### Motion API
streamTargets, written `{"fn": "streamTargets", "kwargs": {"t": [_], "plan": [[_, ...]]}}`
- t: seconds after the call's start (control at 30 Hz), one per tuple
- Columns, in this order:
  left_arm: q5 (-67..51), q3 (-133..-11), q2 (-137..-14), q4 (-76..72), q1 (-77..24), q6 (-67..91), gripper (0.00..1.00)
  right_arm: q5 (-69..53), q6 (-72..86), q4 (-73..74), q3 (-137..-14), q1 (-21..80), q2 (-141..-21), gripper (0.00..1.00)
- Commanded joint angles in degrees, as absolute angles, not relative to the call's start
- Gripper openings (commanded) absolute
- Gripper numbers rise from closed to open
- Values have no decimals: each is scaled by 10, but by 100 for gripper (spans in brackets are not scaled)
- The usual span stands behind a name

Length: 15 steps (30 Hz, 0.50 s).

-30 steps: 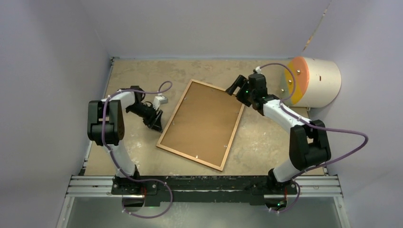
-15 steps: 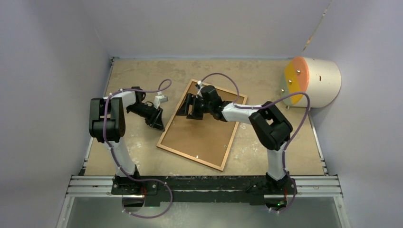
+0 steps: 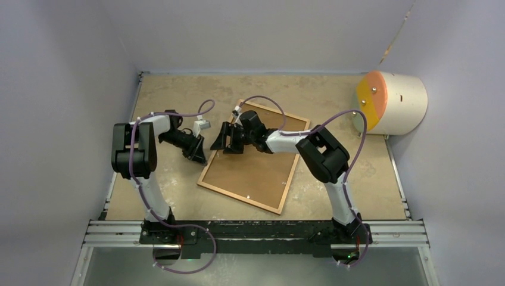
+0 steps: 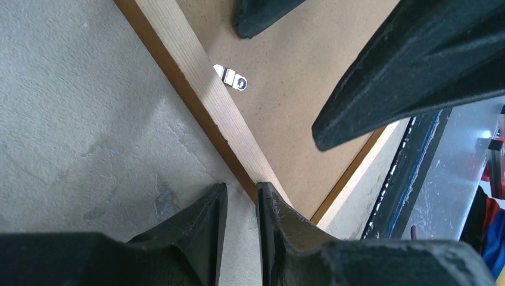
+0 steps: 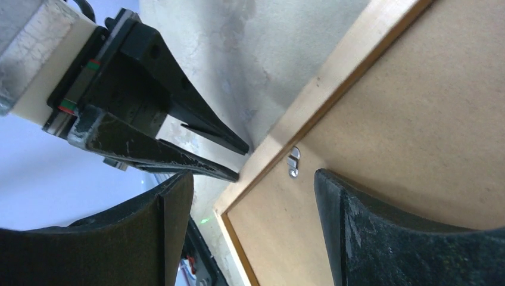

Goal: Put the photo into the frame
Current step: Install the photo frame at the center of the board.

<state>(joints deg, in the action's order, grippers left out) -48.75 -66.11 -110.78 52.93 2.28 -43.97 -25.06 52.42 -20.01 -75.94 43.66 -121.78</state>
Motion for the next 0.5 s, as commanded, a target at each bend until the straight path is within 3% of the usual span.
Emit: {"fn": "streamTargets", "kwargs": {"t": [0.0,0.47], "plan": [[-462,-648,-1102,500,20,-448,27,-254,525,-211,-791,446,-1231,77],[-447,-643,-1096,487,20,-444,25,-255,521,-198,-802,466,-1250,77]]}}
